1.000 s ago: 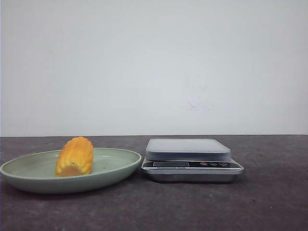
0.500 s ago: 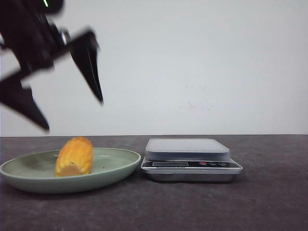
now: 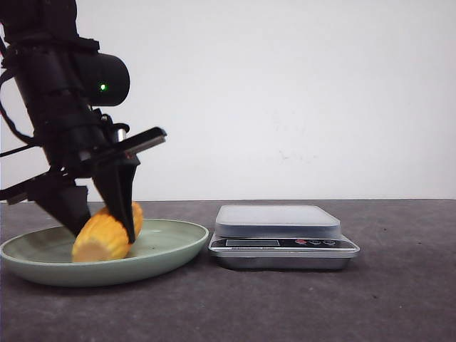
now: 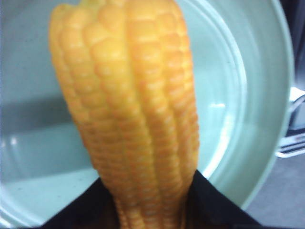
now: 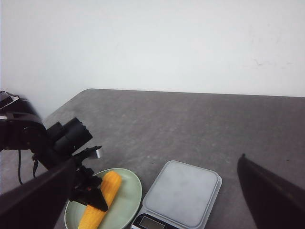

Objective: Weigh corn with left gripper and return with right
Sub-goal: 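Lower the left gripper onto the yellow corn cob and grasp it, then lift the corn with the left gripper and carry it over the scale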

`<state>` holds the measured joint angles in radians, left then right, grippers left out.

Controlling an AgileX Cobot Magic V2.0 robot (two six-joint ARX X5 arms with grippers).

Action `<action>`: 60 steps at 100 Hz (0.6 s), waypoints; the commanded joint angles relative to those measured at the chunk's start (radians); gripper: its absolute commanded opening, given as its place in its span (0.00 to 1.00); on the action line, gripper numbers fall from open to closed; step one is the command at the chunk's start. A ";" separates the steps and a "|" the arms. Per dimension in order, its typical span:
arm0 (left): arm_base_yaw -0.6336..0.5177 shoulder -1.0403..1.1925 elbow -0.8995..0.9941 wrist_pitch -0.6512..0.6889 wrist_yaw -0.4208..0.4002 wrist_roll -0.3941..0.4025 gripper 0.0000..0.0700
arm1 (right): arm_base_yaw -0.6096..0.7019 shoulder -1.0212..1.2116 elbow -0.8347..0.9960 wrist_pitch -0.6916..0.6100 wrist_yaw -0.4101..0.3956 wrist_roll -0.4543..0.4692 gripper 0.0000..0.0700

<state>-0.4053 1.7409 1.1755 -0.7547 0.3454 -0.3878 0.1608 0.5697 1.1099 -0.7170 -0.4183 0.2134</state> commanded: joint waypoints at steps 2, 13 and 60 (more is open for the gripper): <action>-0.006 -0.037 0.071 0.013 0.036 0.027 0.00 | 0.001 0.002 0.010 0.015 0.002 -0.012 1.00; -0.010 -0.111 0.158 0.023 0.083 0.031 0.00 | 0.001 0.003 0.010 0.025 0.007 -0.012 1.00; -0.091 -0.247 0.372 0.434 0.049 -0.018 0.00 | 0.001 0.003 0.010 0.108 0.008 -0.011 1.00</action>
<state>-0.4793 1.4658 1.5333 -0.3420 0.4202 -0.3698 0.1608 0.5697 1.1099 -0.6239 -0.4149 0.2123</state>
